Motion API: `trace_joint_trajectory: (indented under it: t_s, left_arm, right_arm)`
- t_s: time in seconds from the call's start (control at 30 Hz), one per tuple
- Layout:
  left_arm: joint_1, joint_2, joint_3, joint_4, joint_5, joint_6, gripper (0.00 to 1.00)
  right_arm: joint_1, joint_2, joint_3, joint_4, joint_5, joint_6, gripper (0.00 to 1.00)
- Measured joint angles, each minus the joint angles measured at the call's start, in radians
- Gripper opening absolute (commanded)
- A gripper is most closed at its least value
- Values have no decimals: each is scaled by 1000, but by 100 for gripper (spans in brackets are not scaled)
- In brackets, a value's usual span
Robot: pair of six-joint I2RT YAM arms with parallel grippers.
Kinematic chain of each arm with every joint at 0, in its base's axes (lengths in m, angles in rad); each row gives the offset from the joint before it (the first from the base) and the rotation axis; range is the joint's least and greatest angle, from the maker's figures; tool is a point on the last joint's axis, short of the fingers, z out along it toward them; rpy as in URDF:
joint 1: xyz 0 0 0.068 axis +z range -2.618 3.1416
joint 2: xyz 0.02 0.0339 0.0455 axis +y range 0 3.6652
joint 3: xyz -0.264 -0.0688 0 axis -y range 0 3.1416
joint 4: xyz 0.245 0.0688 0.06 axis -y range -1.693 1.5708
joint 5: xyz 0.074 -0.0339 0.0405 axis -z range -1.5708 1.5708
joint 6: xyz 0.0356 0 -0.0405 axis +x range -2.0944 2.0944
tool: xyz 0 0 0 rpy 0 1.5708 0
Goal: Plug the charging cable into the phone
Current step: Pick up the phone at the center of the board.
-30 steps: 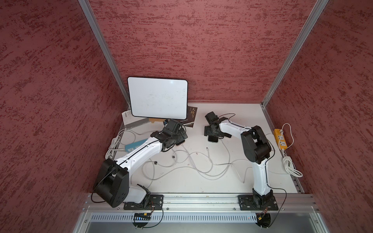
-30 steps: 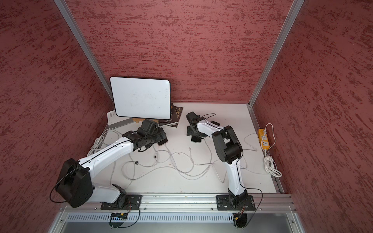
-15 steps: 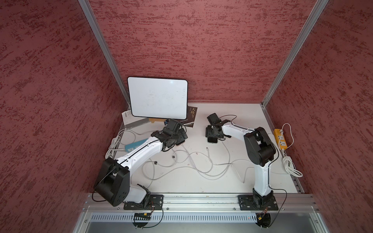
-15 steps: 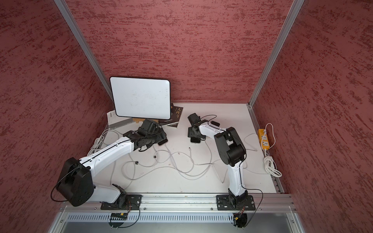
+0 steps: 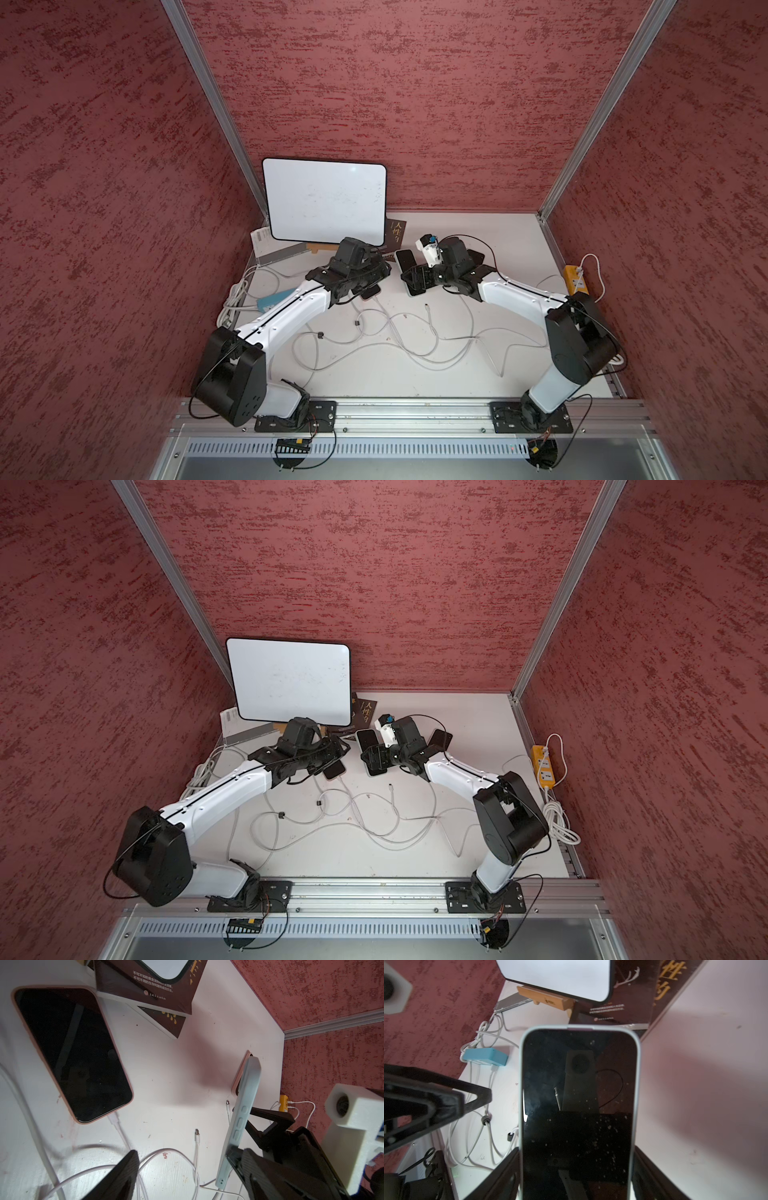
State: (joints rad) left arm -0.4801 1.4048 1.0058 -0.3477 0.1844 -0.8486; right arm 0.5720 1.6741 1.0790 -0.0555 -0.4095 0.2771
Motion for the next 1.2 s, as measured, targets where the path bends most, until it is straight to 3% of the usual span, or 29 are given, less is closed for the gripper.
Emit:
trace_joint_trajectory:
  t_s: [0.27,0.67,0.9,0.97,1.07,1.2]
  left_arm:
    - [-15,3,0,62,37,-8,73]
    - [-64,91,0,110,55,-17,39]
    - [-73,99,3,141,69,-22,9]
    - [-73,99,6,143,81,-10,0]
    - [-75,101,12,139,76,-11,0]
    - [-75,93,19,114,69,-5,0]
  right_arm:
    - [22,-12,-34,40,-103,-16,38]
    - [22,-29,-34,48,-166,-20,37]
    - [23,-29,-35,42,-180,-19,39]
    - [21,-29,-36,41,-196,-13,46]
    - [21,-29,-36,43,-203,-13,69]
    - [22,-45,-36,19,-188,-9,79]
